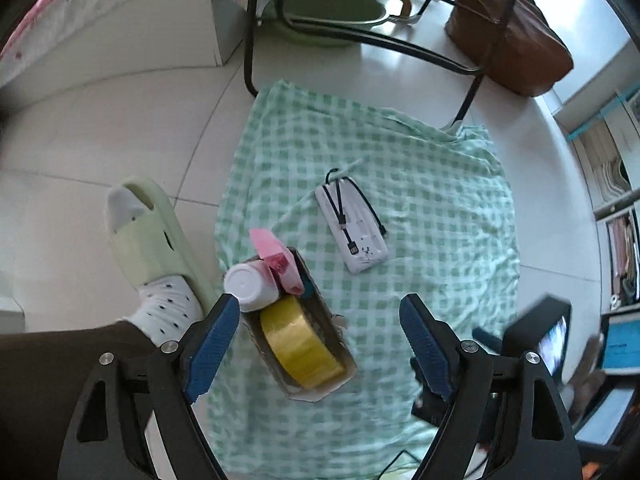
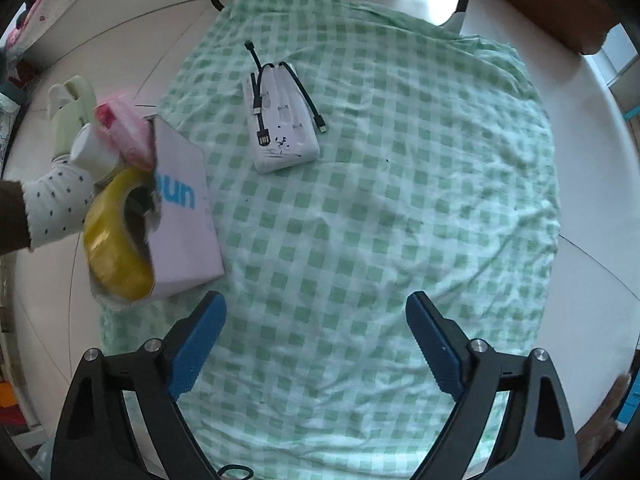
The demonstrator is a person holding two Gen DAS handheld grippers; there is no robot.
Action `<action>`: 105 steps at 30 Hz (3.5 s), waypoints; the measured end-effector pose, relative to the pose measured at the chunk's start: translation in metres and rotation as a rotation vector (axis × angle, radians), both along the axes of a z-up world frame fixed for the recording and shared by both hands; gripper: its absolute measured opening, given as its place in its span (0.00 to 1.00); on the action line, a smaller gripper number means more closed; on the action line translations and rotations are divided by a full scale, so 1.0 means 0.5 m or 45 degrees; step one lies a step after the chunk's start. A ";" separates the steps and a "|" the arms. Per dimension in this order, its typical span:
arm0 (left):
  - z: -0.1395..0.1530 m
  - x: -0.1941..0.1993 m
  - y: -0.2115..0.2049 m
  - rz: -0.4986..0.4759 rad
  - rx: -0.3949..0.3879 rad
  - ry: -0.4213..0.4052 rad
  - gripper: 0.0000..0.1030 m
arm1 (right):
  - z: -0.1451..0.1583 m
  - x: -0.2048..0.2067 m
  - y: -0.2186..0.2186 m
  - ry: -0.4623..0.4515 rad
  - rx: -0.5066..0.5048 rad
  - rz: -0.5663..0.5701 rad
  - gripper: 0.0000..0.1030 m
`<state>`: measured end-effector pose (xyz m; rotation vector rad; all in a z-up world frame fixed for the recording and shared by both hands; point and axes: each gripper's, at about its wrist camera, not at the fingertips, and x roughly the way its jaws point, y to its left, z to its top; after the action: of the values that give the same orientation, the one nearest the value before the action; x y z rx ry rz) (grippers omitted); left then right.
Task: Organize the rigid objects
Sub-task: 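Move the right gripper over the white power bank and grasp it, then lift the white power bank with the right gripper and carry it toward the box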
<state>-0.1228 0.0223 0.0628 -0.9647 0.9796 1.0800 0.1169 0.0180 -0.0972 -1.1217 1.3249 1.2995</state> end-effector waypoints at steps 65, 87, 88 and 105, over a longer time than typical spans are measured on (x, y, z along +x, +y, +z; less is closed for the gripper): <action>-0.117 0.089 -0.009 -0.224 -0.353 0.004 0.79 | -0.215 -0.002 -0.256 0.143 -0.554 -0.224 0.63; -0.091 0.009 0.019 0.050 -0.314 0.030 0.79 | -0.191 -0.044 -0.113 0.276 -0.221 -0.334 0.68; -0.085 0.006 0.021 0.061 -0.308 0.019 0.79 | -0.177 -0.035 -0.111 0.322 -0.192 -0.386 0.68; -0.010 -0.092 0.022 0.193 -0.213 -0.054 0.79 | 0.073 0.040 -0.089 0.521 0.155 -0.511 0.68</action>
<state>-0.1688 0.0333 0.0578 -1.2103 0.9856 1.1109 0.1369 -0.0265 -0.0606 -0.4806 1.6415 1.3208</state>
